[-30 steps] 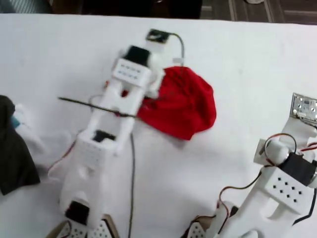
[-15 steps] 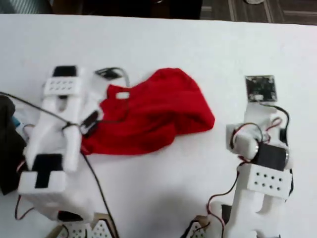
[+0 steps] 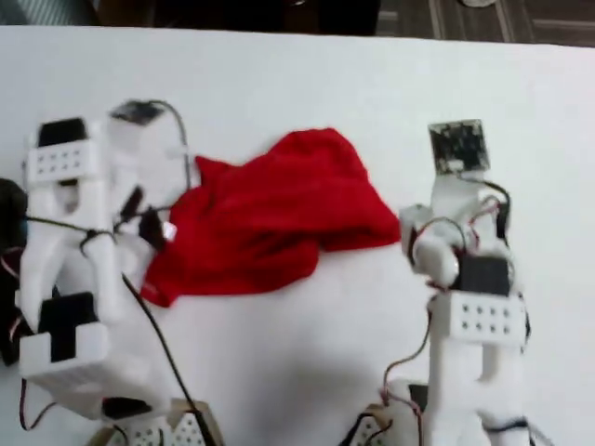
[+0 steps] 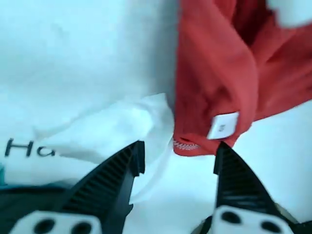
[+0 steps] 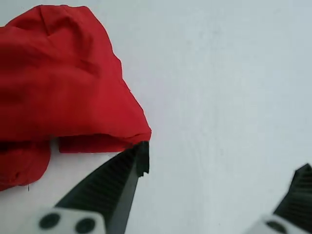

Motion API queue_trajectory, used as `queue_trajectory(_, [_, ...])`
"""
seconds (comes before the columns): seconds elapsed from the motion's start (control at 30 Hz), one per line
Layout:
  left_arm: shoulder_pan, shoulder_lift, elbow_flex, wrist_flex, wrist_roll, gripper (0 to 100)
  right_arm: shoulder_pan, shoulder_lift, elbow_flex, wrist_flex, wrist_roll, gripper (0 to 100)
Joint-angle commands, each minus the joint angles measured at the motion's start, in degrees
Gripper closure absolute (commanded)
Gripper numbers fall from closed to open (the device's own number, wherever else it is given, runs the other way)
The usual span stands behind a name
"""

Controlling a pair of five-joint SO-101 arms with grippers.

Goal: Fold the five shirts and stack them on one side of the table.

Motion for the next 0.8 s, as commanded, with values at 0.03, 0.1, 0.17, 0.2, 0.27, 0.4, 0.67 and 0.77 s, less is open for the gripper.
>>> queue_trajectory(0.03, [0.4, -2.8, 1.3, 0.9, 1.1, 75, -4.7, 14.4, -4.6, -3.1, -0.5, 56.7])
queue_trajectory(0.1, [1.3, -2.9, 5.0, -1.7, 1.1, 76, -5.5, 20.4, -8.2, -3.0, -0.5, 56.7])
queue_trajectory(0.17, [2.5, -2.9, 7.9, -4.7, 1.1, 76, -5.8, 25.0, -11.0, -2.9, -2.5, 56.7])
queue_trajectory(0.2, [3.0, -2.9, 9.1, -5.8, 1.1, 76, -5.7, 26.7, -11.9, -2.9, -4.1, 56.7])
queue_trajectory(0.27, [4.0, -2.9, 11.0, -7.6, 0.9, 76, -5.8, 29.1, -12.6, -2.9, -6.6, 56.7])
queue_trajectory(0.4, [5.7, -2.8, 15.3, -11.8, 0.4, 77, -5.5, 31.0, -12.7, -3.4, -7.4, 56.7])
queue_trajectory(0.67, [5.6, -2.9, 18.2, -14.9, -5.8, 97, -5.7, 31.3, -12.5, -3.4, -7.7, 56.7])
queue_trajectory(0.77, [5.1, -2.9, 17.9, -14.9, -5.8, 98, -5.8, 31.3, -12.5, -3.2, -7.7, 56.7])
